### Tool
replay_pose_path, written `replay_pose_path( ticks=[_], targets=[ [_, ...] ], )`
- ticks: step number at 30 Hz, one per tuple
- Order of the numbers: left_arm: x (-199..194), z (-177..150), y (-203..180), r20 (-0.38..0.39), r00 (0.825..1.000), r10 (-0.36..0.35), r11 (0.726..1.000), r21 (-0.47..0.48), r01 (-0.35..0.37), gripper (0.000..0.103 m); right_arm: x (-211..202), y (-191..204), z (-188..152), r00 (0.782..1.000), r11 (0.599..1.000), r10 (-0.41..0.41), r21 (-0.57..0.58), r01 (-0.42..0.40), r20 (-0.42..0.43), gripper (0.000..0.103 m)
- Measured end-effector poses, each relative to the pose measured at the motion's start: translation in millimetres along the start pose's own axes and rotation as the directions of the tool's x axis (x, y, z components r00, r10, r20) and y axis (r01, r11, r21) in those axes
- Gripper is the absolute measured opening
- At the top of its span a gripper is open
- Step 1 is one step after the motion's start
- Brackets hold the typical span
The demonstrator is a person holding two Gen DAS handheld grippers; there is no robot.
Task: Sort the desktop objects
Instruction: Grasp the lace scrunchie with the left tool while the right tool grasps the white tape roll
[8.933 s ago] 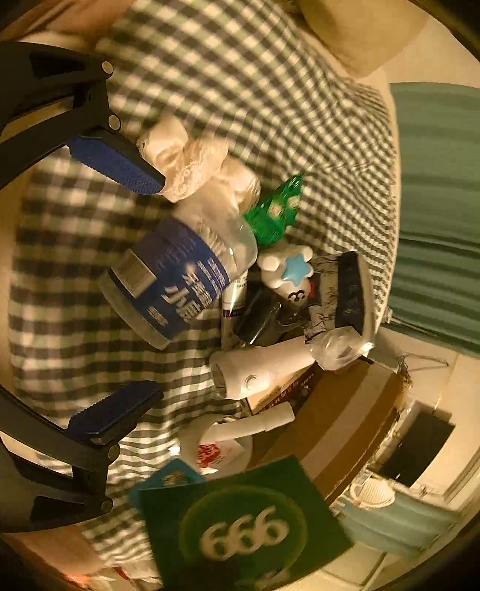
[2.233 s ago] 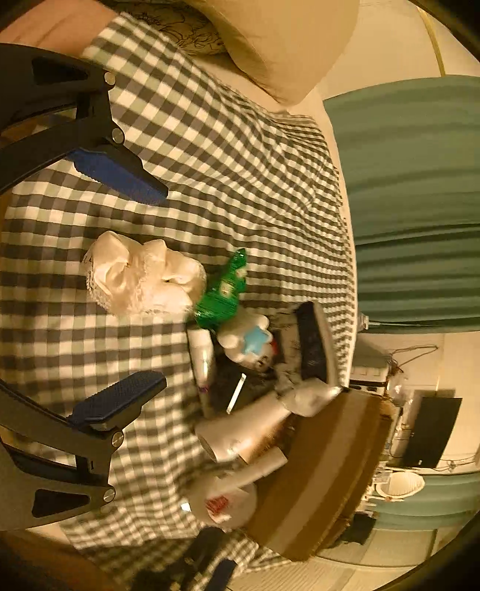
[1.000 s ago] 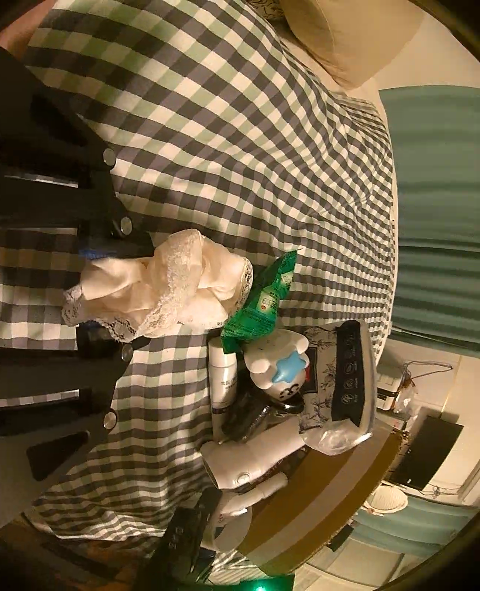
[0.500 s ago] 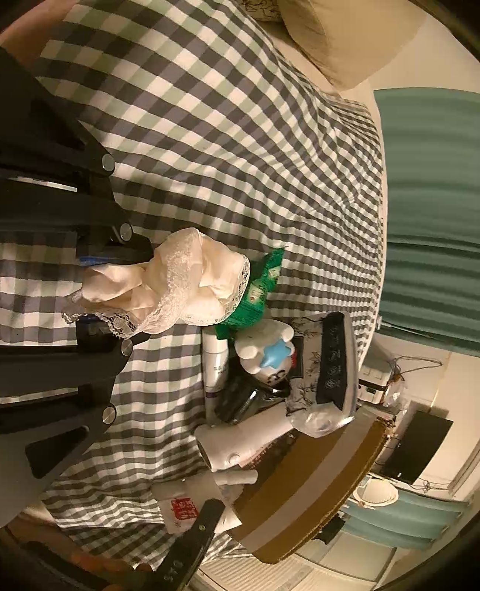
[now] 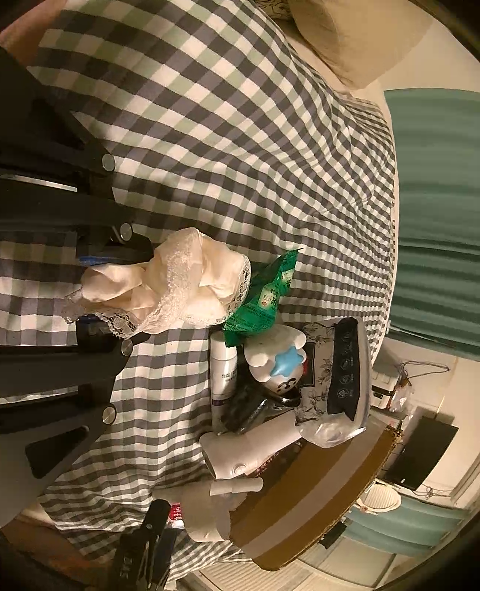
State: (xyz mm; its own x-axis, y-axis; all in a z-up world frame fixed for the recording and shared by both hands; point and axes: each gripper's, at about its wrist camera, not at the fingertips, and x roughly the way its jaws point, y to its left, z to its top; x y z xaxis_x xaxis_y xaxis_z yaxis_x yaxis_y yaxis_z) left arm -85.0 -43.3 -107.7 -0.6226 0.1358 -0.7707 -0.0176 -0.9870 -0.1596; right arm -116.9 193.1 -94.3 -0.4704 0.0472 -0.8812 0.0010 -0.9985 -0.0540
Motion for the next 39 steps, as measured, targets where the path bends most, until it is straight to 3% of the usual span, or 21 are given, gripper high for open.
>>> replay_pose_path(
  ticks=[5, 8, 11, 15, 24, 29, 30, 32, 35, 39],
  targets=[
    [0.2, -0.4, 0.1, -0.003, 1.000, 0.002, 1.000, -0.005, -0.002, 0.018, -12.9, -4.0, -0.6, 0.997, 0.998, -0.056, 0.021, 0.055, 0.051, 0.086],
    [1.0, -0.1, 0.4, -0.007, 1.000, 0.001, 1.000, -0.009, -0.001, 0.018, -22.5, -1.6, -1.8, 0.995, 0.999, -0.035, 0.008, 0.035, 0.093, 0.086],
    [1.1, -0.9, -0.8, -0.011, 1.000, -0.002, 1.000, -0.006, 0.002, 0.018, -31.3, 6.8, -2.1, 0.989, 0.999, -0.021, -0.040, 0.027, 0.150, 0.088],
    [1.2, -1.6, -2.3, -0.015, 1.000, -0.004, 1.000, -0.002, 0.004, 0.018, -35.8, 23.7, 2.0, 0.974, 0.987, -0.050, -0.136, 0.082, 0.222, 0.089],
    [2.8, -1.3, -1.7, -0.027, 1.000, -0.006, 1.000, 0.004, 0.006, 0.018, -28.8, 32.6, 9.9, 0.970, 0.975, -0.024, -0.209, 0.076, 0.242, 0.095],
    [2.5, -1.5, -2.7, -0.026, 1.000, -0.009, 1.000, 0.008, 0.010, 0.018, -1.1, 33.8, 29.3, 0.979, 0.975, 0.013, -0.221, 0.033, 0.204, 0.094],
    [1.8, -1.2, -3.1, -0.023, 1.000, -0.011, 1.000, 0.009, 0.011, 0.018, -2.0, 32.2, 29.1, 0.979, 0.976, 0.027, -0.217, 0.019, 0.204, 0.085],
    [-0.3, -0.8, -3.8, -0.010, 1.000, -0.020, 1.000, 0.012, 0.020, 0.018, -7.6, 28.8, 29.3, 0.975, 0.982, 0.060, -0.189, -0.019, 0.215, 0.081],
    [-4.4, 1.5, -4.9, 0.014, 1.000, -0.026, 1.000, 0.014, 0.026, 0.018, -20.2, 20.0, 27.5, 0.964, 0.987, 0.104, -0.145, -0.069, 0.246, 0.081],
    [-10.5, 4.1, -2.5, 0.049, 0.998, -0.035, 0.999, -0.005, 0.035, 0.018, -47.0, 10.1, 21.2, 0.930, 0.987, 0.152, -0.095, -0.128, 0.334, 0.081]
  ],
)
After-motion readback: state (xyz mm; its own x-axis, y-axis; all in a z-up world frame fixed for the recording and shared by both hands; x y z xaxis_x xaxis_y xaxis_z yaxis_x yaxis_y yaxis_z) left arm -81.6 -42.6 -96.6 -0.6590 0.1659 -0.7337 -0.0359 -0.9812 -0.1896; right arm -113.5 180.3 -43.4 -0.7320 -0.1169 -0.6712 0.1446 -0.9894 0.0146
